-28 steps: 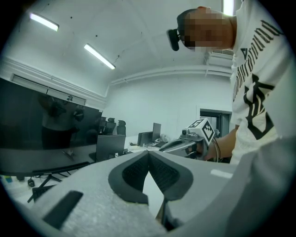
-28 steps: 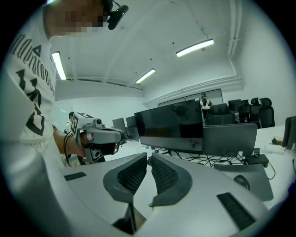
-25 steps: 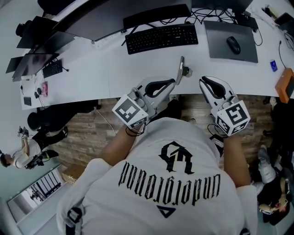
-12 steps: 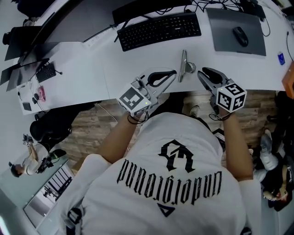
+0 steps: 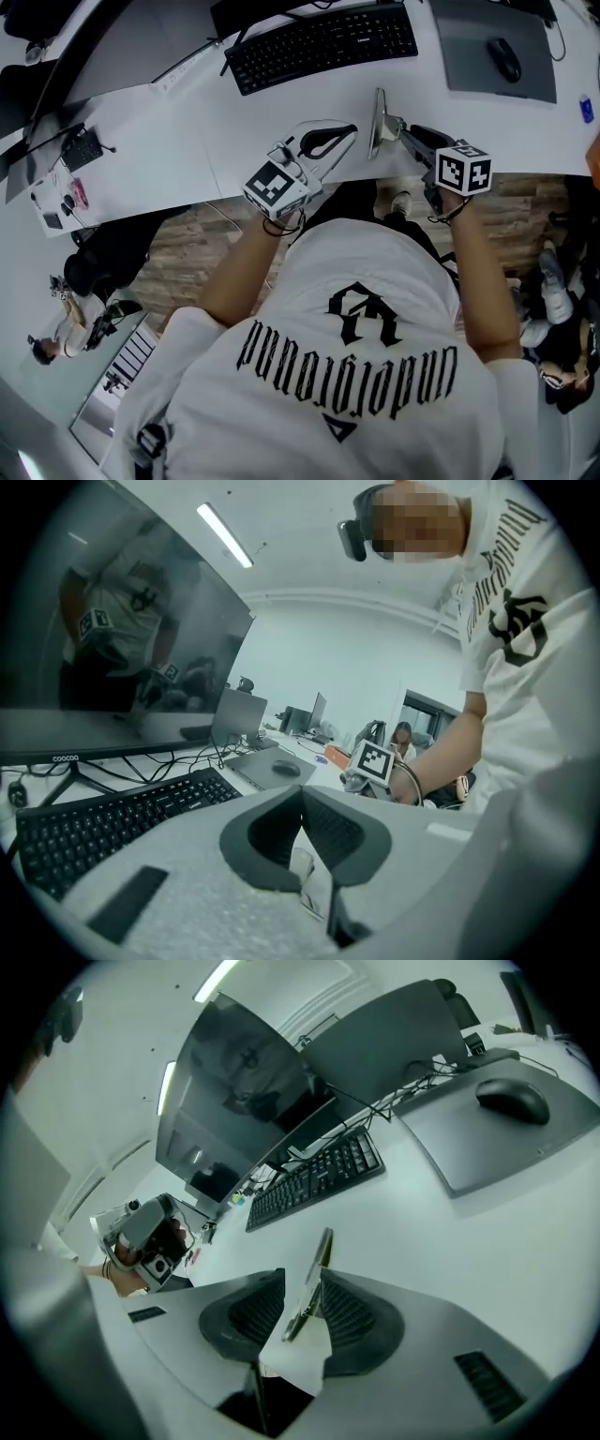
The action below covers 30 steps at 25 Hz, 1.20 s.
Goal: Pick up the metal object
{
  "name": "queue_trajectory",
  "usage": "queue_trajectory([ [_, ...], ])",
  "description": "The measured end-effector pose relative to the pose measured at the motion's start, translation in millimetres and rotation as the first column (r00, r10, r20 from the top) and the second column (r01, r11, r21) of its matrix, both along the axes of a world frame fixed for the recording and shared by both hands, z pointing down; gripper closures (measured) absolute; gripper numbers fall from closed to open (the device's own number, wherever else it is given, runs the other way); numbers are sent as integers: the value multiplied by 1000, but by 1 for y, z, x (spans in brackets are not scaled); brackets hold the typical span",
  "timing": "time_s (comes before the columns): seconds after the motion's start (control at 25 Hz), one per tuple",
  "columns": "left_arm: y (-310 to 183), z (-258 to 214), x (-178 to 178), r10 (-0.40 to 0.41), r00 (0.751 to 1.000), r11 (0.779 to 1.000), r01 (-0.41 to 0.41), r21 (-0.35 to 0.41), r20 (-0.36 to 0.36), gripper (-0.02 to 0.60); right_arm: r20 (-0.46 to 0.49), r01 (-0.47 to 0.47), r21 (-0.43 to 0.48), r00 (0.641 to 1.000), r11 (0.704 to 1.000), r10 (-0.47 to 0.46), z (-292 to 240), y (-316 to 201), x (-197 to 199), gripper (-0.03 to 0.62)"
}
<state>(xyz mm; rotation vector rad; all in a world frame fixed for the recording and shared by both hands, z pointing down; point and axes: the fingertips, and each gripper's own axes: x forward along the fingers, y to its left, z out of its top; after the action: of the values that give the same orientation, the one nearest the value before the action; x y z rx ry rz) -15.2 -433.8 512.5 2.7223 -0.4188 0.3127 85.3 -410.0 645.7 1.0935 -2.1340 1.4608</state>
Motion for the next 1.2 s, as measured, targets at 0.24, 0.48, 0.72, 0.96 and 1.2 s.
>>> queue_trajectory([
  [0.24, -5, 27, -1, 14, 1000, 999, -14, -49, 3, 567, 29, -25, -138, 999, 990, 29, 35, -1, -6, 493],
  [0.48, -8, 41, -3, 19, 1000, 996, -19, -83, -2, 567, 47, -14, -217, 999, 976, 25, 54, 0, -20, 493],
  [0.72, -7, 50, -9, 11, 1000, 994, -11, -105, -1, 567, 60, -12, -244, 998, 970, 28, 60, -4, -30, 515],
  [0.96, -1, 52, -11, -1, 1000, 994, 1, -111, 0, 566, 80, -12, -239, 996, 971, 32, 59, -4, -33, 561],
  [1.2, 9, 43, -13, -19, 1000, 996, 20, -90, 8, 566, 61, 23, -203, 998, 979, -11, 52, 3, -35, 572],
])
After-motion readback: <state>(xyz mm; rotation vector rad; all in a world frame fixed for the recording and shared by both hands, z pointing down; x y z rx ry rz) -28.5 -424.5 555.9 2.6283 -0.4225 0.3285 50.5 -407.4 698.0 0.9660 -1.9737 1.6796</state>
